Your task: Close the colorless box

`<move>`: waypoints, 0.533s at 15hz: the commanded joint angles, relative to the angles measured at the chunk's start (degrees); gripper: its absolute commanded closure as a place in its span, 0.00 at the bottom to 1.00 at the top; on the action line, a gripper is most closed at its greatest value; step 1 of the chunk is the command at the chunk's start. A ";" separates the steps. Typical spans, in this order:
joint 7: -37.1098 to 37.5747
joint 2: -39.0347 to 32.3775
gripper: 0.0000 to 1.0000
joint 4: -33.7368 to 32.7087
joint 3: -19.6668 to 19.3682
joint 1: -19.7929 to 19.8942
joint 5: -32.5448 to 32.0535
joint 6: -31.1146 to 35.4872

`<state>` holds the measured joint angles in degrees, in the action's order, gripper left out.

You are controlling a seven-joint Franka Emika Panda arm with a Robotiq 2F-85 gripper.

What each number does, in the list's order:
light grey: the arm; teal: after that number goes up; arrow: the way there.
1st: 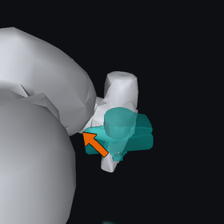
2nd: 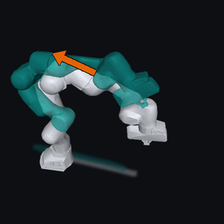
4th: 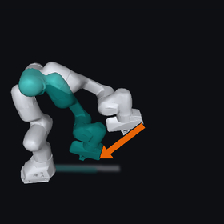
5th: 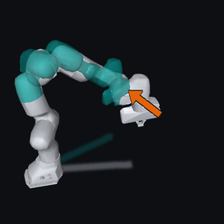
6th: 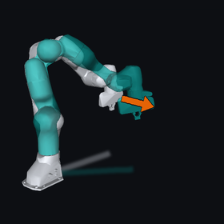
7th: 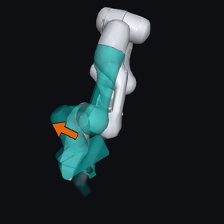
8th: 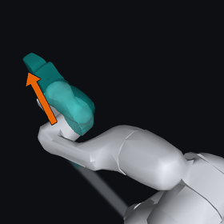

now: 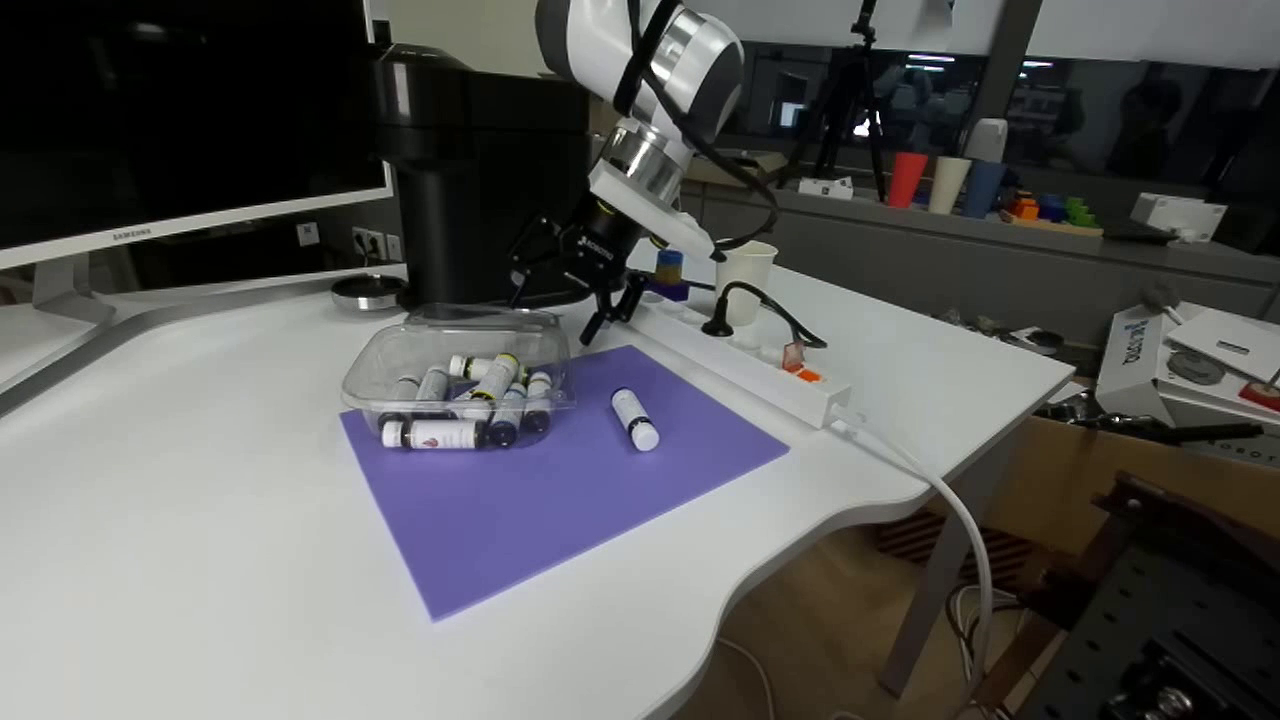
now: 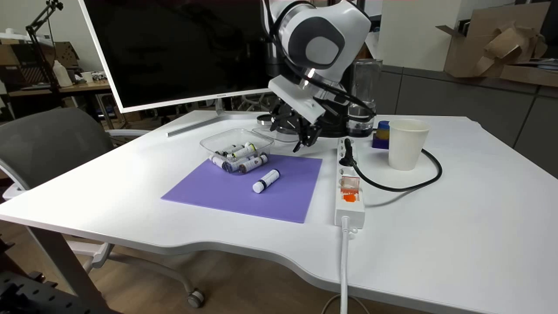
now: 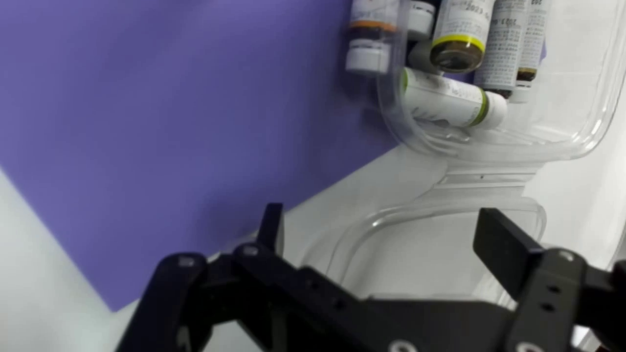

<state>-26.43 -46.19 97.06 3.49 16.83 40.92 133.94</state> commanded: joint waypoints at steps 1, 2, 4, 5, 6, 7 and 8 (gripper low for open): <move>-3.11 -1.15 0.00 -1.31 2.26 2.68 1.77 2.28; -4.95 -1.41 0.00 -1.46 2.78 3.07 2.16 3.52; -8.72 -2.10 0.00 -1.96 4.28 4.21 3.13 5.52; -10.42 -2.55 0.00 -2.33 4.85 4.55 3.64 6.17; -11.69 -2.98 0.00 -2.74 5.36 4.83 4.06 6.43; -12.85 -3.46 0.00 -3.23 5.79 4.99 4.61 6.56; -13.59 -4.04 0.00 -3.95 6.13 5.10 4.89 6.26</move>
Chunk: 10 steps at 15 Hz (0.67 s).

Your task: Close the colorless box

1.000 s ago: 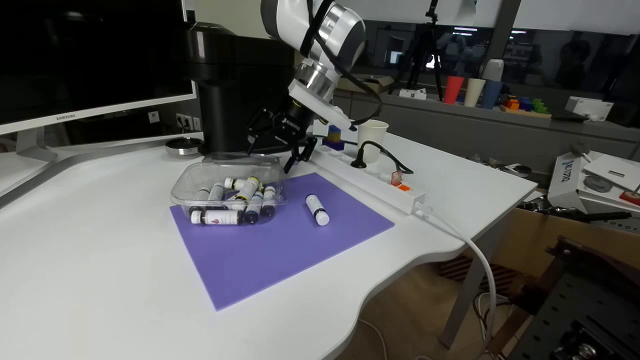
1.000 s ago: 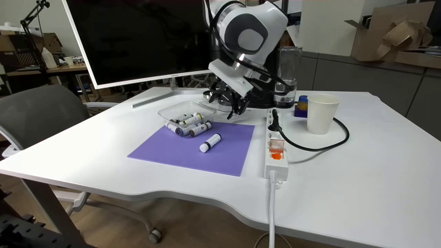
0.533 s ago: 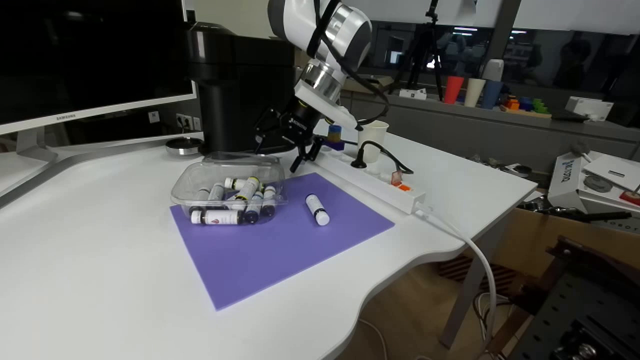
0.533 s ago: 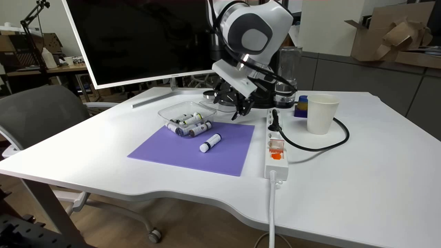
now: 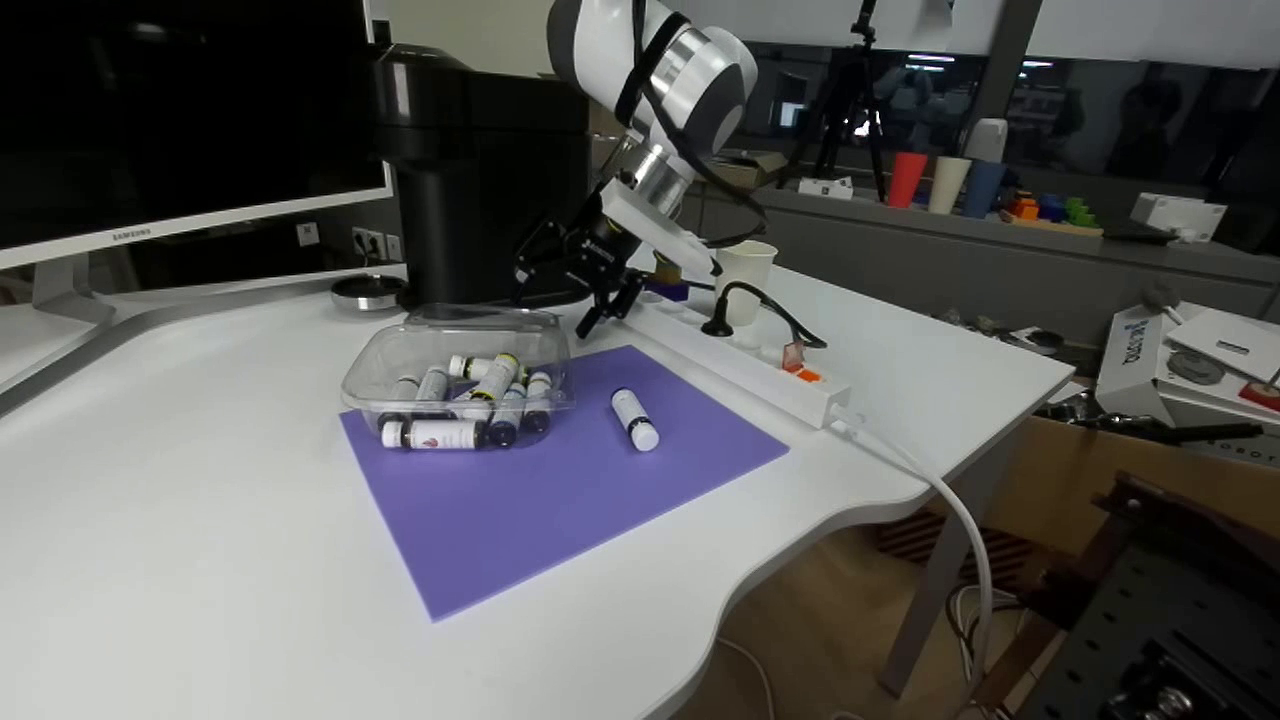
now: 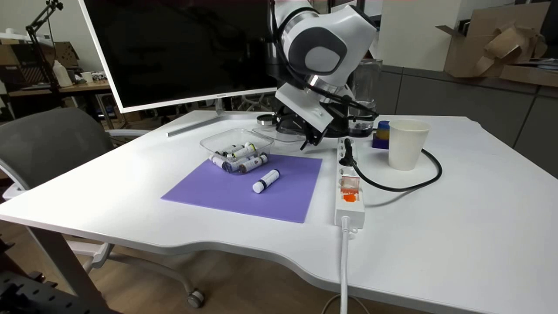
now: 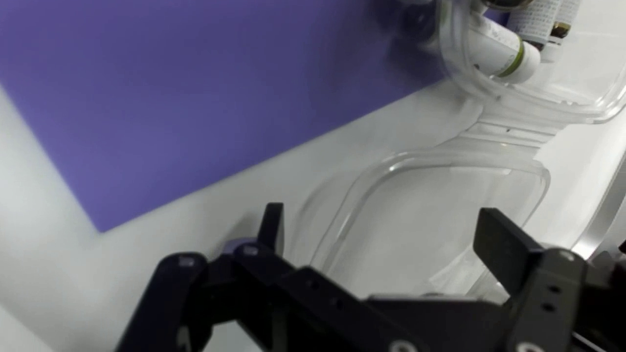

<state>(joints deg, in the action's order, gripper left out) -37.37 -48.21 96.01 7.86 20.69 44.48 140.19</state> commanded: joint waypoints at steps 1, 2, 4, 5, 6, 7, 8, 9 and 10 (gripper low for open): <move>-3.54 -2.58 0.00 -3.63 2.08 1.36 1.99 -0.42; -4.24 -3.17 0.00 -4.35 2.41 1.44 2.40 -0.70; -6.05 -4.31 0.00 -5.78 2.95 1.43 3.40 -1.08; -7.17 -4.73 0.00 -6.32 3.00 1.16 3.40 -0.96; -8.77 -5.07 0.00 -6.76 3.06 0.87 3.18 -1.03; -10.76 -5.36 0.00 -7.15 3.37 0.87 2.77 -1.50; -12.57 -5.64 0.00 -7.51 3.56 0.79 2.60 -1.65; -14.74 -5.86 0.00 -7.72 3.93 0.83 2.62 -1.73; -17.12 -5.79 0.00 -7.55 4.17 0.70 2.54 -1.44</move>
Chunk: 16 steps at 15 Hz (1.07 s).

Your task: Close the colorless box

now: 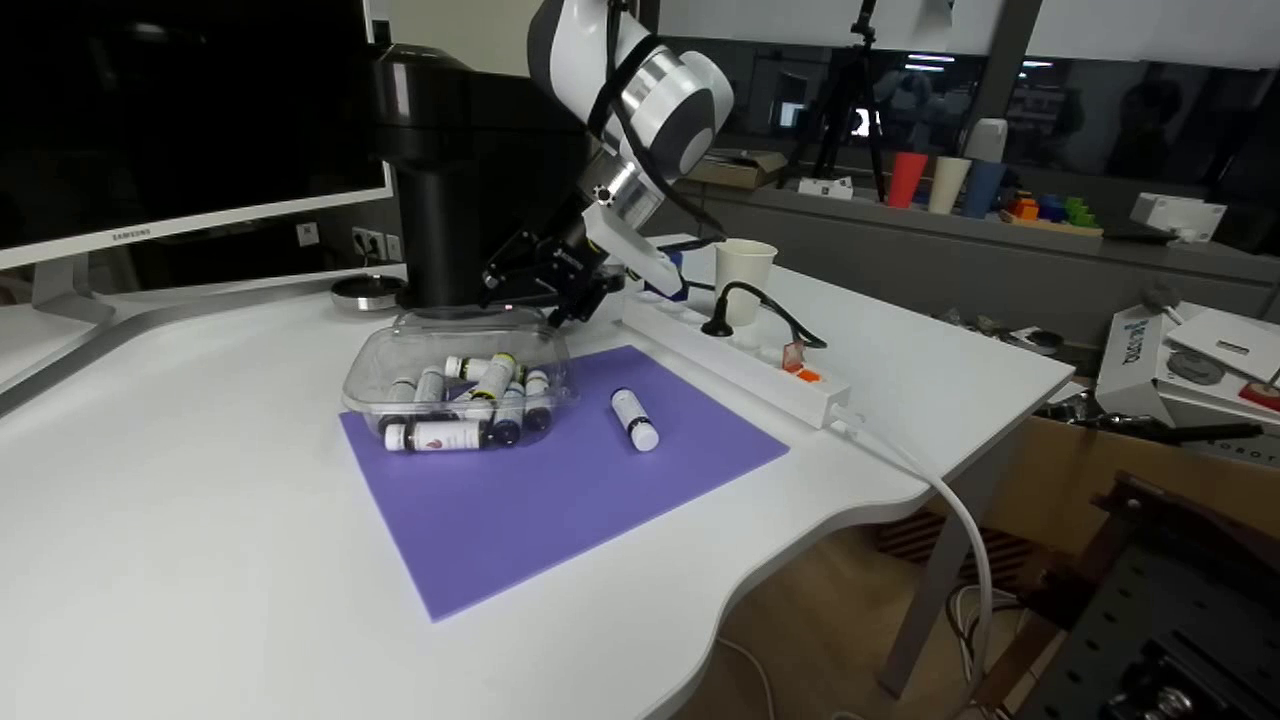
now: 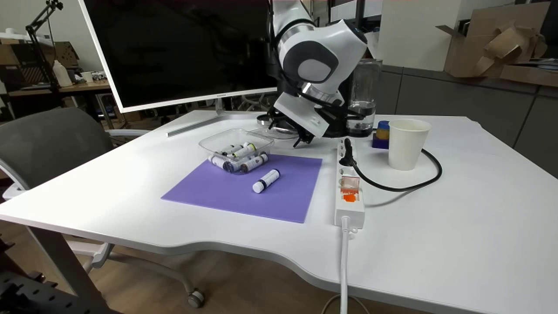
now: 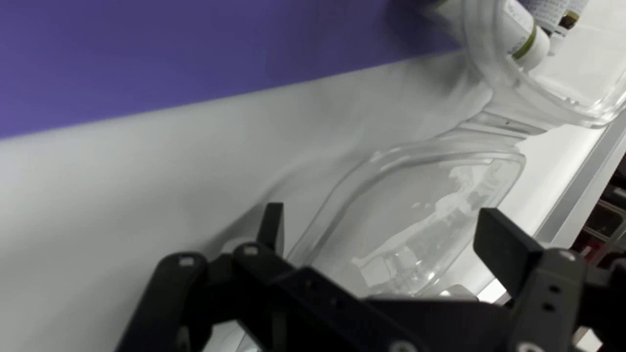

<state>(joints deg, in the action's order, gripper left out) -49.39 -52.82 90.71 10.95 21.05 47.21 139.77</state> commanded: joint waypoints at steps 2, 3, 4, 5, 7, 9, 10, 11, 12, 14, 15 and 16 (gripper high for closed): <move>-10.14 -0.70 0.00 -1.46 1.25 -0.13 -0.81 -0.52; -13.32 -0.05 0.00 -0.49 1.01 -0.71 -1.62 0.31; -15.95 0.38 0.00 0.11 0.93 -1.03 -2.14 0.86; -19.47 0.75 0.00 0.72 1.75 -0.61 -1.90 1.69; -25.26 1.65 0.00 2.15 3.34 0.10 0.03 3.36; -31.28 2.81 0.00 3.81 5.24 1.18 1.88 3.73; -34.59 3.36 0.00 4.52 6.22 1.79 3.39 3.45; -38.02 4.10 0.00 5.47 7.17 2.45 5.26 3.01; -41.22 4.78 0.00 6.29 7.79 2.87 7.33 2.57; -48.06 6.62 0.00 8.36 8.26 3.37 11.34 0.60; -51.65 7.72 0.00 9.53 8.01 3.44 13.13 -1.31; -54.56 8.82 0.00 10.59 7.15 3.10 14.46 -3.69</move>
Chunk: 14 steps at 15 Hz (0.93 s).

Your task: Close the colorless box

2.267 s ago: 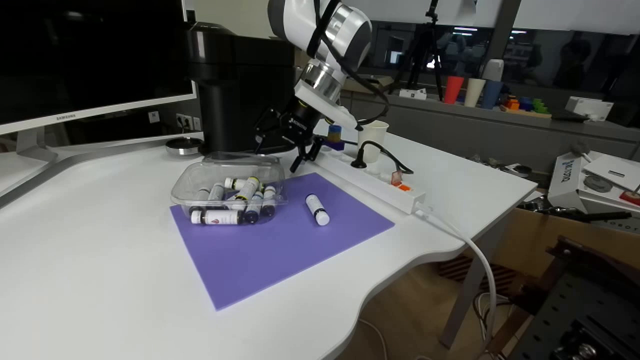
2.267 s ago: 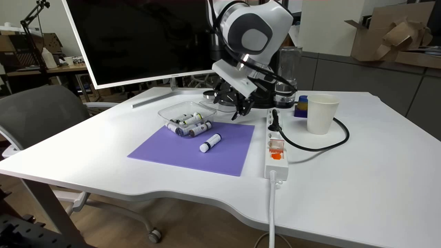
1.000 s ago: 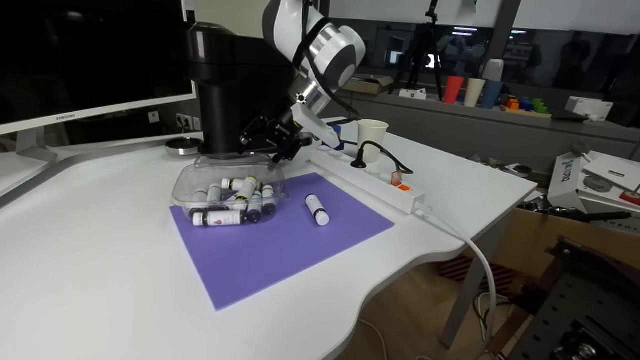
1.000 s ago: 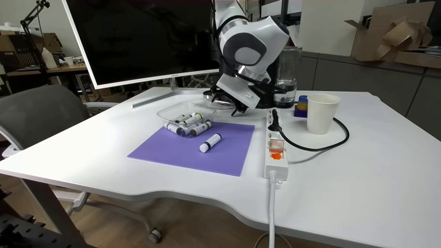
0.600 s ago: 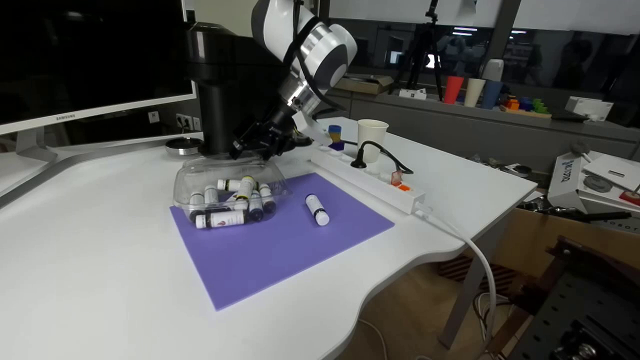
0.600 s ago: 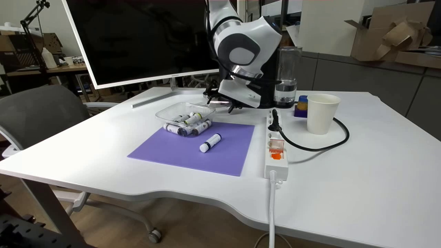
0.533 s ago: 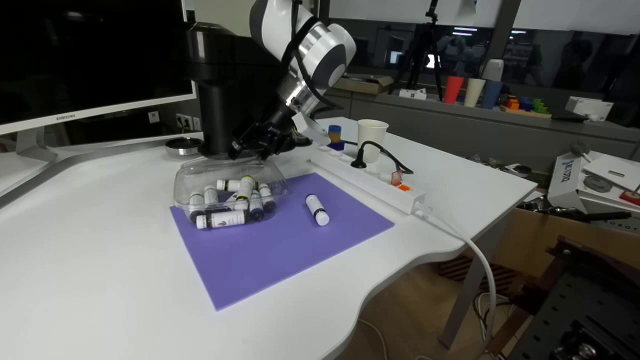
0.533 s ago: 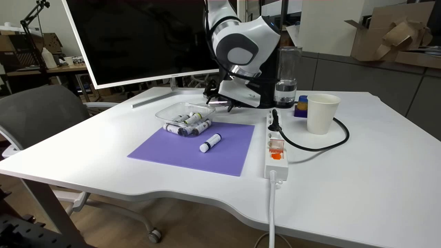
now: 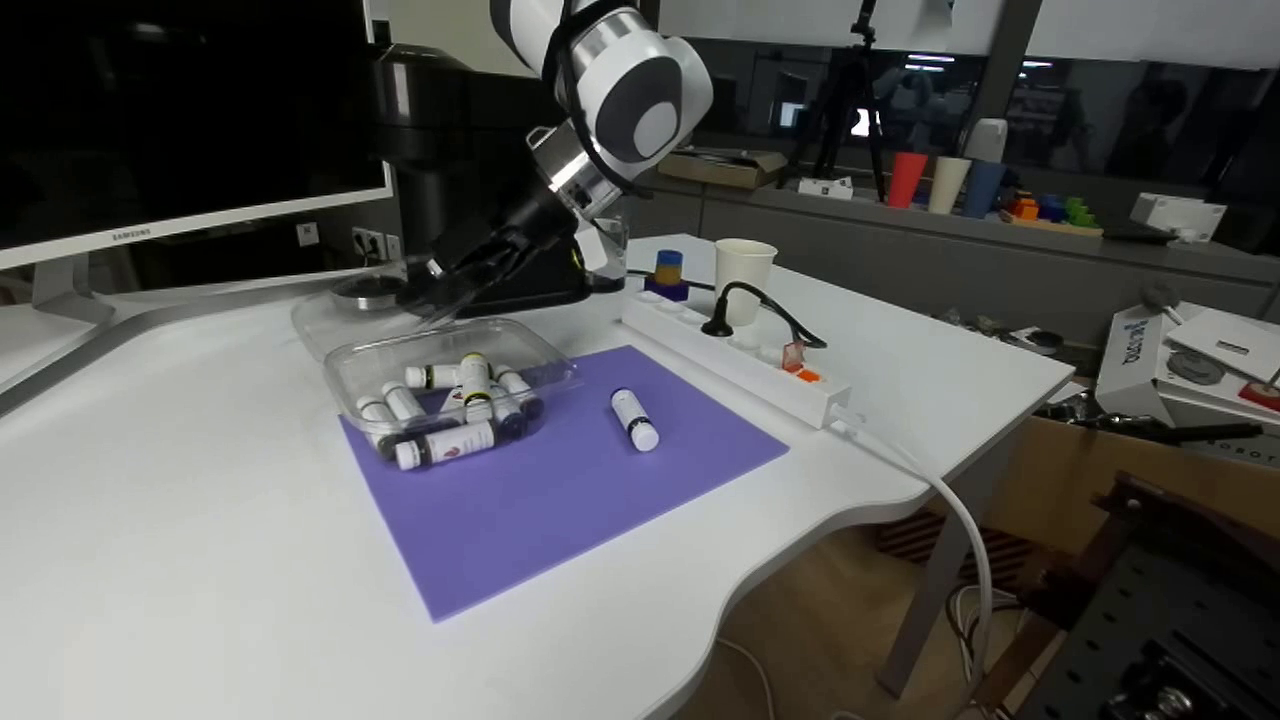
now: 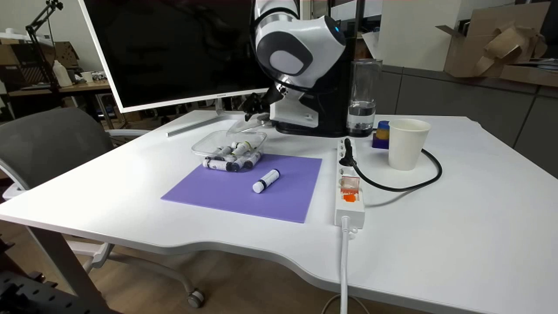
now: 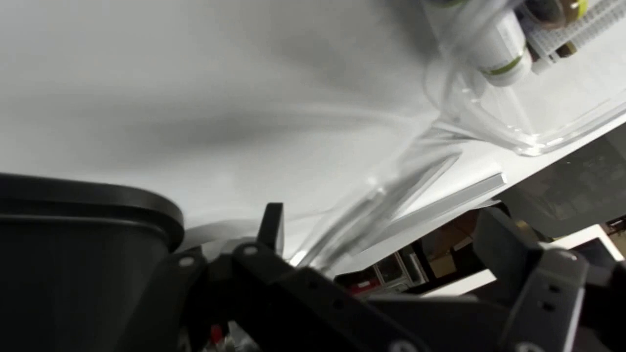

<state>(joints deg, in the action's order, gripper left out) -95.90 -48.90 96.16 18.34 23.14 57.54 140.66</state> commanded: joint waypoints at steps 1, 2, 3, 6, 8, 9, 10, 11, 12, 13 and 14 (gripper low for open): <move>-11.13 5.99 0.00 6.12 -1.59 0.44 4.23 -7.90; -13.38 6.93 0.00 6.95 -2.98 -0.15 4.00 -11.37; -15.01 7.69 0.00 7.45 -4.50 -0.71 3.23 -15.04; -17.03 9.11 0.00 7.92 -9.51 -2.92 0.44 -25.05; -15.98 9.50 0.00 7.68 -12.70 -4.86 -2.37 -30.14; -14.91 9.61 0.00 7.43 -14.23 -6.08 -4.55 -31.90; -13.84 9.76 0.00 7.38 -15.52 -7.33 -6.58 -32.74; -12.47 9.91 0.00 7.43 -16.58 -8.53 -8.41 -32.81; -11.57 10.01 0.00 7.41 -17.36 -9.51 -10.16 -32.87; -10.50 10.35 0.00 7.65 -18.06 -10.61 -11.89 -32.15; -9.27 10.92 0.00 8.17 -18.64 -11.76 -13.59 -30.99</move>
<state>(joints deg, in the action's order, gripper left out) -110.13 -40.58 102.29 2.18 15.02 48.74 108.72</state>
